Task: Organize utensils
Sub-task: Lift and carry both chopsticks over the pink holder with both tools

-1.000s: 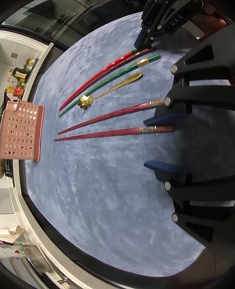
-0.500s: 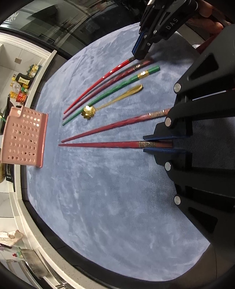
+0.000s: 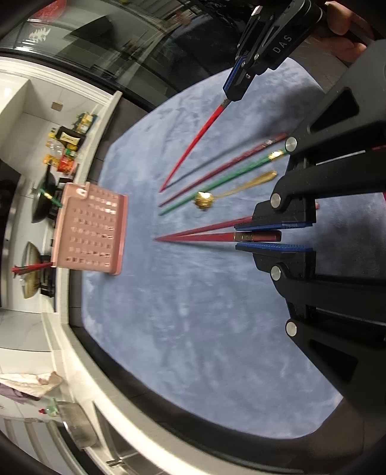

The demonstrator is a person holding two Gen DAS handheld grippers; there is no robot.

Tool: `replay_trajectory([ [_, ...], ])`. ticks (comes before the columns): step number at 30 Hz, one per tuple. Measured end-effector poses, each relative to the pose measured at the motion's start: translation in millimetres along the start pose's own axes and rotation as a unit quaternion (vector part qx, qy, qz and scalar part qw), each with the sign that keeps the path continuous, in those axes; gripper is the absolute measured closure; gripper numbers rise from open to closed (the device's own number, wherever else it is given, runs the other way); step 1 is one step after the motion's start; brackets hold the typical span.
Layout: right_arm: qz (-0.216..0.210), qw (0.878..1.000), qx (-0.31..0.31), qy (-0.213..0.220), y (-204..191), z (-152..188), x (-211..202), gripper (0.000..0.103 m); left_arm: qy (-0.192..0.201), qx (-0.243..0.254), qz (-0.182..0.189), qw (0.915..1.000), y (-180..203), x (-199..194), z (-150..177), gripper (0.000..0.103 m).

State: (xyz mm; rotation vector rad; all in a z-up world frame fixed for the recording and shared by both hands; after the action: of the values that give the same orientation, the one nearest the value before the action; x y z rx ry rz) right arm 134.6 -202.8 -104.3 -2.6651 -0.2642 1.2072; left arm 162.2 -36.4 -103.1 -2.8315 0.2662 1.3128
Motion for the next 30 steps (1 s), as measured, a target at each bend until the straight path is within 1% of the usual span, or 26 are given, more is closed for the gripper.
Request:
replay_trajectory([
  [12,-0.005,0.998,0.013,0.054,6,-64,-25,0.095,0.052,-0.005,-0.017,0.9985,-6,-26,-70,0.096],
  [16,-0.004,0.997,0.012,0.077,7,-91,-32,0.095,0.073,-0.004,-0.024,0.9971,-5,-30,-98,0.096],
  [22,-0.004,0.994,0.014,0.105,14,-135,-35,0.095,0.097,-0.002,-0.033,0.9947,-3,-27,-140,0.096],
  [26,-0.007,0.993,0.019,0.112,20,-159,-28,0.095,0.111,0.004,-0.037,0.9932,1,-22,-166,0.096],
  [28,-0.006,0.993,0.019,0.113,20,-163,-26,0.095,0.116,0.006,-0.04,0.9924,3,-18,-178,0.096],
  [30,-0.007,0.993,0.019,0.115,21,-177,-21,0.095,0.12,0.008,-0.044,0.9918,5,-13,-191,0.096],
])
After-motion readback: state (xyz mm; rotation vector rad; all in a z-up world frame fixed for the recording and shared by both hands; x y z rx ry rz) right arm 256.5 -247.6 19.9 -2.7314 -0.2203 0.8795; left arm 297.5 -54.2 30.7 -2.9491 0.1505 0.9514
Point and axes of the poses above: each gripper's, at about its wrist camera, not at the fingertips, and x roughly the way its jaws point, y to its right, z to its underside, the point moved 10 cm from there along x, roughly the way its jaws point, and after that the axes turned 9 degrees about -z, right-handed, at the moved point
